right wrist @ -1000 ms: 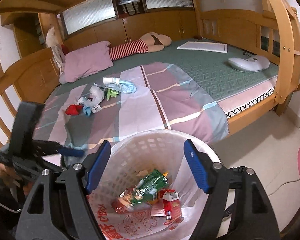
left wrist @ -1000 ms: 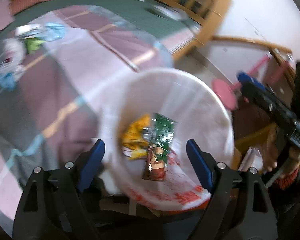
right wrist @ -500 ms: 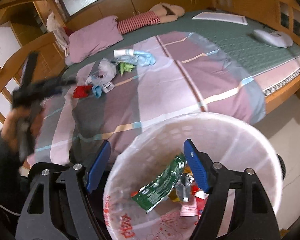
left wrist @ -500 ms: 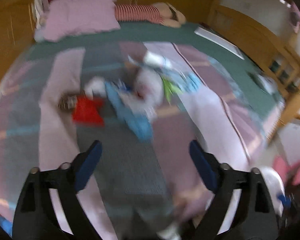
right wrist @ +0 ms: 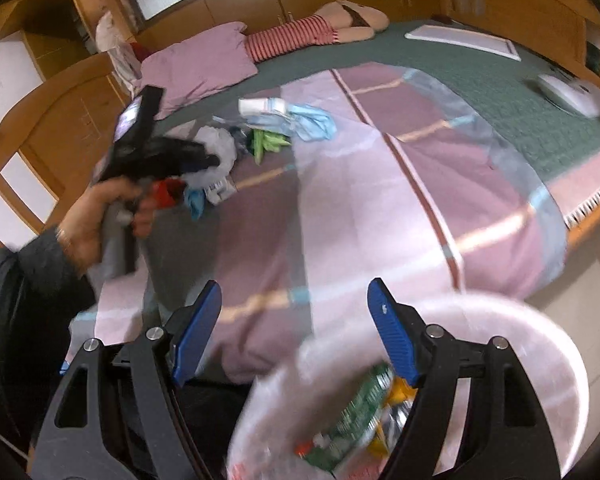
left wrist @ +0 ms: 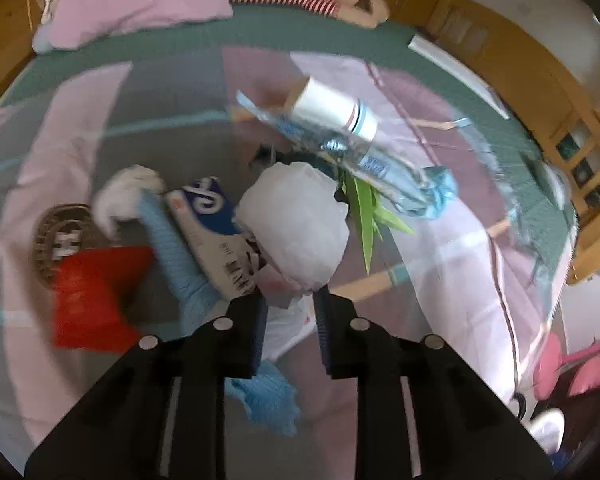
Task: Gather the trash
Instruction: 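Grasp the white plastic bag with the left gripper while the right grasps blue cloth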
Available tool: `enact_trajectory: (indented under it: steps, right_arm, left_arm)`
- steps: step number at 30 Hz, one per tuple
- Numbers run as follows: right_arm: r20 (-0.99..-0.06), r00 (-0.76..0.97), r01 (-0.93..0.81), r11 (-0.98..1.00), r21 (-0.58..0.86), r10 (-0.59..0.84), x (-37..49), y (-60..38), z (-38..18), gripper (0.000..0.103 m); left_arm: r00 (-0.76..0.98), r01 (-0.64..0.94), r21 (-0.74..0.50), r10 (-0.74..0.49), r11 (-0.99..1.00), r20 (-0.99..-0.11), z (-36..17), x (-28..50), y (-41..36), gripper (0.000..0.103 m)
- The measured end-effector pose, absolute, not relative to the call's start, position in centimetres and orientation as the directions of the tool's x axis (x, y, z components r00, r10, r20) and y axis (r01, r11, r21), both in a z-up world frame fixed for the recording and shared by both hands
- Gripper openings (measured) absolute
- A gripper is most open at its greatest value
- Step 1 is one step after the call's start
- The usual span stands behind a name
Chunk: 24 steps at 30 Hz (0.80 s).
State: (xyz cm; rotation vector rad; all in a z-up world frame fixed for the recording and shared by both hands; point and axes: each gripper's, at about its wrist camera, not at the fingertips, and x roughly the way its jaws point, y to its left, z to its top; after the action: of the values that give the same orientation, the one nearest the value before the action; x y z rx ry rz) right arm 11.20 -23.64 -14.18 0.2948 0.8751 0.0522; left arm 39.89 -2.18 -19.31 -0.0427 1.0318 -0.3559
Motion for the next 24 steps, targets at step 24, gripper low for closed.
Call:
enact_trajectory:
  steps: [24]
  right_arm:
    - [-0.838, 0.507, -0.187, 0.975, 0.123, 0.203, 31.8, -2.6, -21.7, 0.038]
  left_arm:
    - [0.569, -0.117, -0.255, -0.146, 0.960, -0.809, -17.1, 29.9, 20.6, 0.025]
